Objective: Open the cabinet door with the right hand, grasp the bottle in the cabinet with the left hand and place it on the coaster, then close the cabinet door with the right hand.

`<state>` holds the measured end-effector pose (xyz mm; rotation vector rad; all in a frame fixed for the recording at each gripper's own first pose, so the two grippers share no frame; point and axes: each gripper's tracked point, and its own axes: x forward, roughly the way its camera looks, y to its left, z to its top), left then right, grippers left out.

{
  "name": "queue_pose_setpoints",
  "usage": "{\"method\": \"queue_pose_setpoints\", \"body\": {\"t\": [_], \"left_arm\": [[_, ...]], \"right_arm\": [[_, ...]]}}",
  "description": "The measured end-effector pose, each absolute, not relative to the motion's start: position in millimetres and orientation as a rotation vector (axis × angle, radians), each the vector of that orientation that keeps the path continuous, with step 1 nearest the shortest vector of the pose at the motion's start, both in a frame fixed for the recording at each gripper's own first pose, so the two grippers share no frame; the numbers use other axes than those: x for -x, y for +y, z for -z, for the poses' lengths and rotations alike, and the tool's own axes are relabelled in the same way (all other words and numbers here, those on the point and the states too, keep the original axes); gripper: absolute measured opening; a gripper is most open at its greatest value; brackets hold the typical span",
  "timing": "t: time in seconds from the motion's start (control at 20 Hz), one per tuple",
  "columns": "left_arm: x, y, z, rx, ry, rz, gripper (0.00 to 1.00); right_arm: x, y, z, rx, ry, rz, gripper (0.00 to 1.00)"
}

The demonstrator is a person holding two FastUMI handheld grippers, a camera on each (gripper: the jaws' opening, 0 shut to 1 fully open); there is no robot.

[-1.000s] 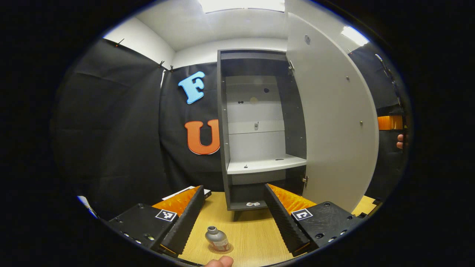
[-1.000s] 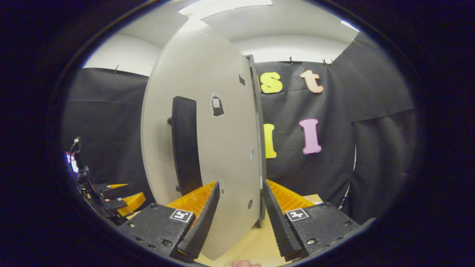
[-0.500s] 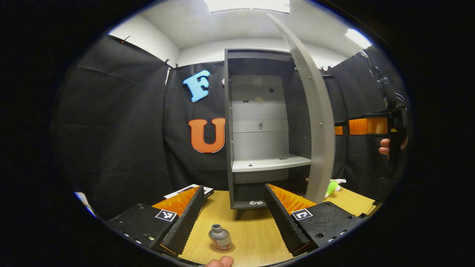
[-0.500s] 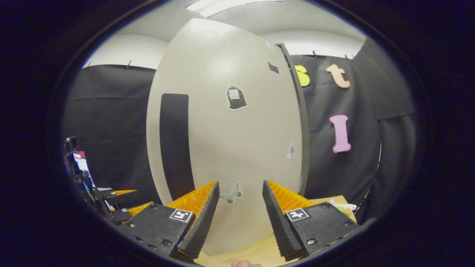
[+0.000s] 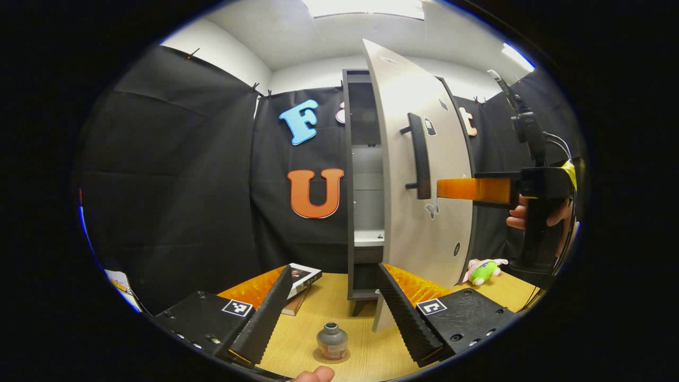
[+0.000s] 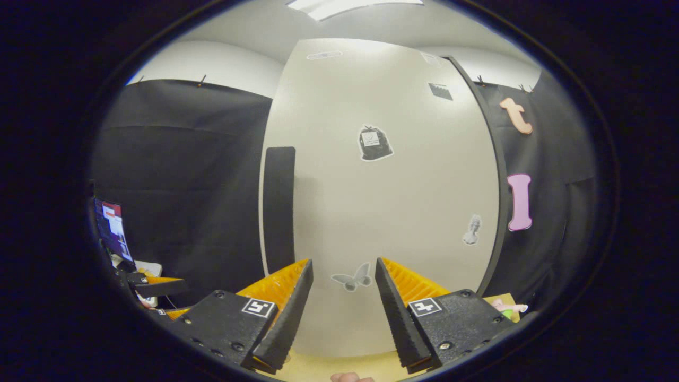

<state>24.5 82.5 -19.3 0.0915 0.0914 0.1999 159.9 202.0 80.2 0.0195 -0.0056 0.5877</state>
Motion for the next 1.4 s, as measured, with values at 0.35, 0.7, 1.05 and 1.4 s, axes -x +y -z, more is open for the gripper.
{"method": "queue_pose_setpoints", "body": {"t": [0.35, 0.7, 1.05, 1.4], "left_arm": [[-19, 84, 21, -0.086, 0.085, -0.202, 0.96], [-14, 62, 29, -0.067, 0.092, -0.157, 0.96], [-8, 30, 36, -0.036, 0.079, -0.095, 0.96], [-2, 28, 32, -0.074, 0.065, -0.106, 0.96]], "right_arm": [[-163, 170, -62, -0.027, 0.003, -0.490, 0.79], [-100, 35, -55, -0.055, -0.024, -0.233, 0.87], [-19, -99, -21, -0.092, 0.014, 0.055, 0.86], [6, -139, -14, -0.108, 0.002, 0.152, 0.86]]}}
